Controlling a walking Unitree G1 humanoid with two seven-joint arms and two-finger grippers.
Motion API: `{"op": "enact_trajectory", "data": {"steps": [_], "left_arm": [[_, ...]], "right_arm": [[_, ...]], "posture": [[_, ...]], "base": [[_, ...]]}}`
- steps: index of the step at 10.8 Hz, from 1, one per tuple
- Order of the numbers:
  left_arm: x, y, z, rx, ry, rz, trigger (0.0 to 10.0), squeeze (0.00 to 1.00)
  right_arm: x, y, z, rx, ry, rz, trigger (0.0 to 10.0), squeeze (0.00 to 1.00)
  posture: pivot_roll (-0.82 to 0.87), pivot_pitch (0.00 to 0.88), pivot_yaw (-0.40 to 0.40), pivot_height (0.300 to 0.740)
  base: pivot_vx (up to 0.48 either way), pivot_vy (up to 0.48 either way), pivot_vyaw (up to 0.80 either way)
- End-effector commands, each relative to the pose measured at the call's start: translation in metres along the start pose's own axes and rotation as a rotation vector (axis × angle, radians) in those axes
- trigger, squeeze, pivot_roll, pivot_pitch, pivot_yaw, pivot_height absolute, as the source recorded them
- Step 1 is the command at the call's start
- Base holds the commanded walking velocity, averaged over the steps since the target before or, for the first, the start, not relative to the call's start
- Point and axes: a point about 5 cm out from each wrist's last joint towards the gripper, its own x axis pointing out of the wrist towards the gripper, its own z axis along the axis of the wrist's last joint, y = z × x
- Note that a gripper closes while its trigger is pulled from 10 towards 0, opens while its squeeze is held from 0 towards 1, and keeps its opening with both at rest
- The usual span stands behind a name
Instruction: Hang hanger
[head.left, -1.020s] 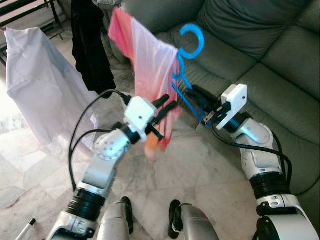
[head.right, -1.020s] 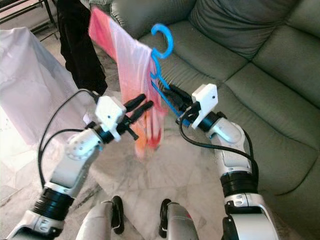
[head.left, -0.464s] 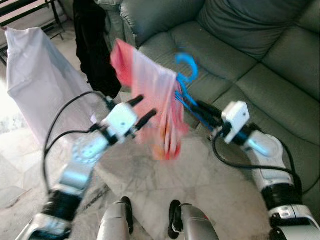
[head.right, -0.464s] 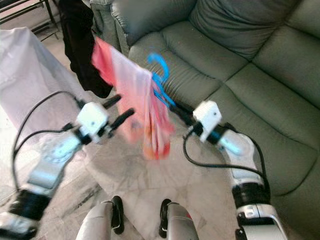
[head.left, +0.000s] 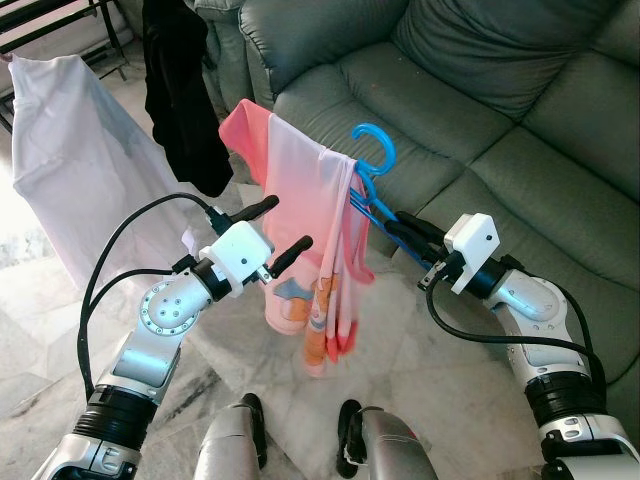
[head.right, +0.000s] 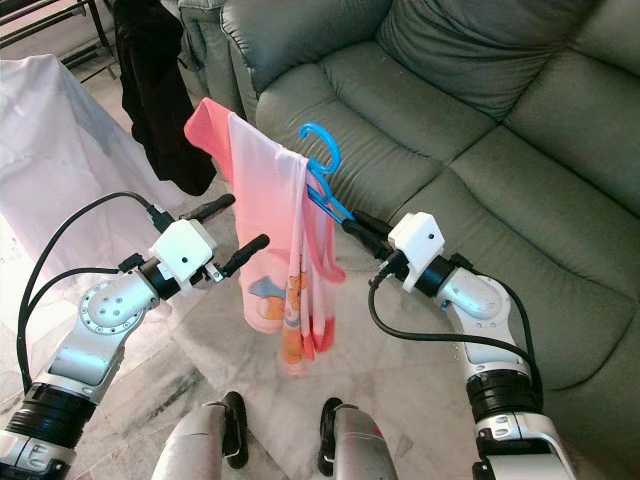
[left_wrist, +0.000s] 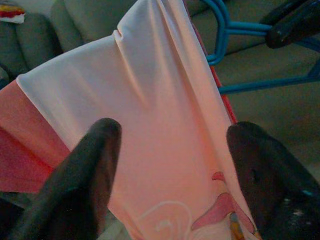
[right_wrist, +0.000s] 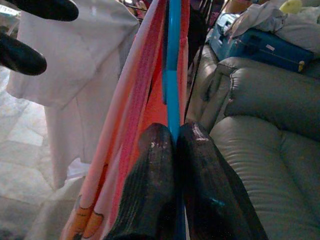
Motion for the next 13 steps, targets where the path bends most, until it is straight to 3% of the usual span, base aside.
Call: {"op": "enact_trajectory", "data": {"steps": [1,5,7,8,13], "left_arm": [[-0.001,-0.003,-0.001,0.008,0.003,-0.013,10.0,1.00],[-0.001,-0.003,-0.001,0.008,0.003,-0.013,10.0,1.00],[-0.005,-0.005,-0.005,0.050,0.018,-0.038,10.0,1.00],[-0.021,0.010,-0.028,0.266,0.116,-0.100,10.0,1.00],[-0.021,0.022,-0.035,0.488,0.119,-0.139,10.0,1.00]], "right_arm": [[-0.003,-0.003,0.004,-0.022,-0.022,-0.007,10.0,0.00],[-0.003,-0.003,0.004,-0.022,-0.022,-0.007,10.0,0.00],[-0.005,-0.002,0.001,-0.028,-0.018,-0.001,10.0,0.00],[-0.025,0.011,-0.008,-0.020,0.017,0.192,10.0,0.00],[-0.032,0.017,-0.014,-0.035,0.038,0.285,10.0,0.00]], "posture": [[-0.03,0.228,-0.035,0.740],[-0.03,0.228,-0.035,0.740],[-0.02,0.229,-0.034,0.740],[-0.03,0.228,-0.028,0.740],[-0.03,0.228,-0.027,0.740]], "base": [[0.000,0.000,0.00],[0.000,0.000,0.00],[0.000,0.000,0.00],[0.000,0.000,0.00],[0.000,0.000,0.00]]}}
